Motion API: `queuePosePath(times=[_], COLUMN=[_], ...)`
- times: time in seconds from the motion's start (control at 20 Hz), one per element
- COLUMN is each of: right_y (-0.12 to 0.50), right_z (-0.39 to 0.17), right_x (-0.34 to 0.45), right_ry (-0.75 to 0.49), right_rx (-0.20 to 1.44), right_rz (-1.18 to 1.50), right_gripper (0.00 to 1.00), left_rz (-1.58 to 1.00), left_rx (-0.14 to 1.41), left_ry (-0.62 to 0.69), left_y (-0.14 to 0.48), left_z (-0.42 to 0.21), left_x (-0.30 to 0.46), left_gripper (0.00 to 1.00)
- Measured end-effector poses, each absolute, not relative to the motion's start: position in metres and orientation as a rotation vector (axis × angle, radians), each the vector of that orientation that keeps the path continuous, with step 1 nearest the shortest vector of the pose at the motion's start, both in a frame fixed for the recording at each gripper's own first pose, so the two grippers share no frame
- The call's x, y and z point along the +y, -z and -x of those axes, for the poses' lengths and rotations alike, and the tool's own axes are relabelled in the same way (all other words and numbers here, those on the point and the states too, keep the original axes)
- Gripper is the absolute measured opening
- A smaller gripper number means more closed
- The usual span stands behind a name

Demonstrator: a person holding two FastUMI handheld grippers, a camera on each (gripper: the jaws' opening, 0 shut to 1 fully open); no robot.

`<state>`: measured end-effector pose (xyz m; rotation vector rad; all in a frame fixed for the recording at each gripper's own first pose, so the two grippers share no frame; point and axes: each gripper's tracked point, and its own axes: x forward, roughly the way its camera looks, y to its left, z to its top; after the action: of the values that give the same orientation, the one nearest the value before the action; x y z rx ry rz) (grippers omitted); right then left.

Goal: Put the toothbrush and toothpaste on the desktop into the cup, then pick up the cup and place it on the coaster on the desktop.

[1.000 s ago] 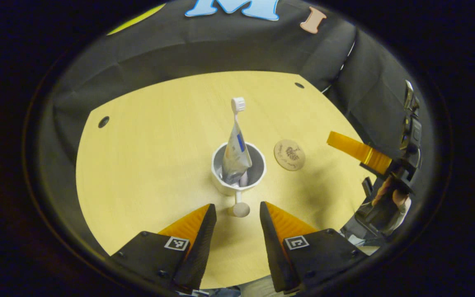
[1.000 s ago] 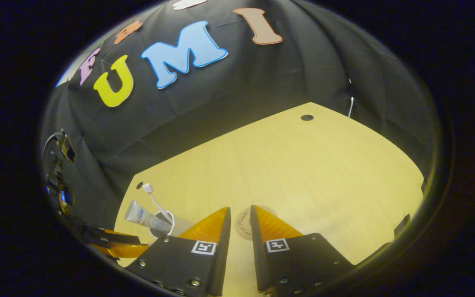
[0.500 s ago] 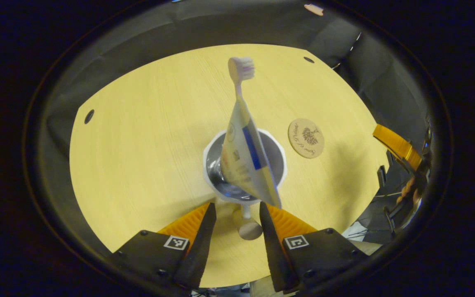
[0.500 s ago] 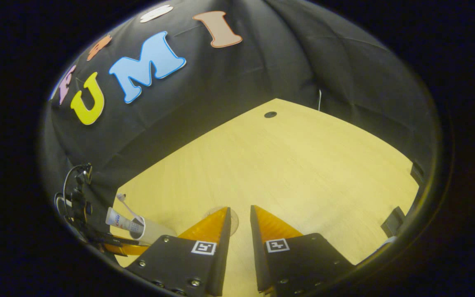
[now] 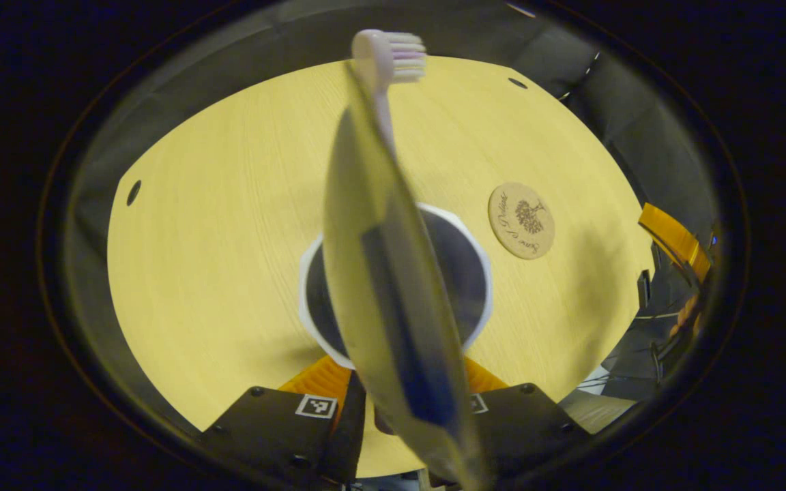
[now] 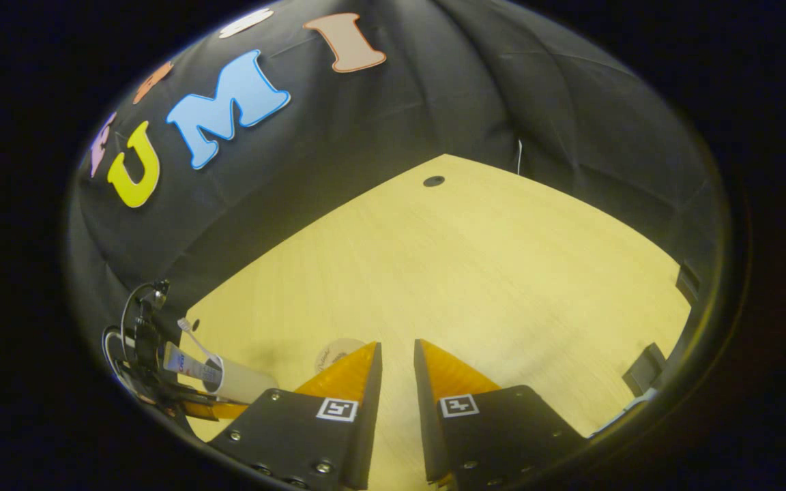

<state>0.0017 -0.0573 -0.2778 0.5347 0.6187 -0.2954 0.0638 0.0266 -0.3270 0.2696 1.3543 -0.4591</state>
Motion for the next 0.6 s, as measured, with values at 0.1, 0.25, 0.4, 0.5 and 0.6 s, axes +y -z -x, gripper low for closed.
queuePosePath(times=[0.1,0.25,0.4,0.5,0.6], right_y=[0.281,0.283,0.284,0.285,0.285], right_z=[-0.001,-0.001,0.0,-0.001,-0.001], right_x=[-0.059,-0.061,-0.065,-0.067,-0.069], right_ry=[0.295,0.294,0.294,0.291,0.287], right_rx=[0.627,0.633,0.632,0.634,0.635], right_rz=[-0.541,-0.554,-0.555,-0.559,-0.56], right_gripper=[0.29,0.3,0.29,0.29,0.29], left_rz=[-0.286,-0.28,-0.262,-0.252,-0.246], left_rx=[1.354,1.341,1.337,1.337,1.335], left_ry=[0.454,0.448,0.439,0.432,0.422], left_y=[0.327,0.326,0.326,0.326,0.325], left_z=[-0.062,-0.062,-0.061,-0.059,-0.059], left_x=[0.027,0.027,0.028,0.028,0.03], left_gripper=[0.41,0.34,0.3,0.3,0.3])
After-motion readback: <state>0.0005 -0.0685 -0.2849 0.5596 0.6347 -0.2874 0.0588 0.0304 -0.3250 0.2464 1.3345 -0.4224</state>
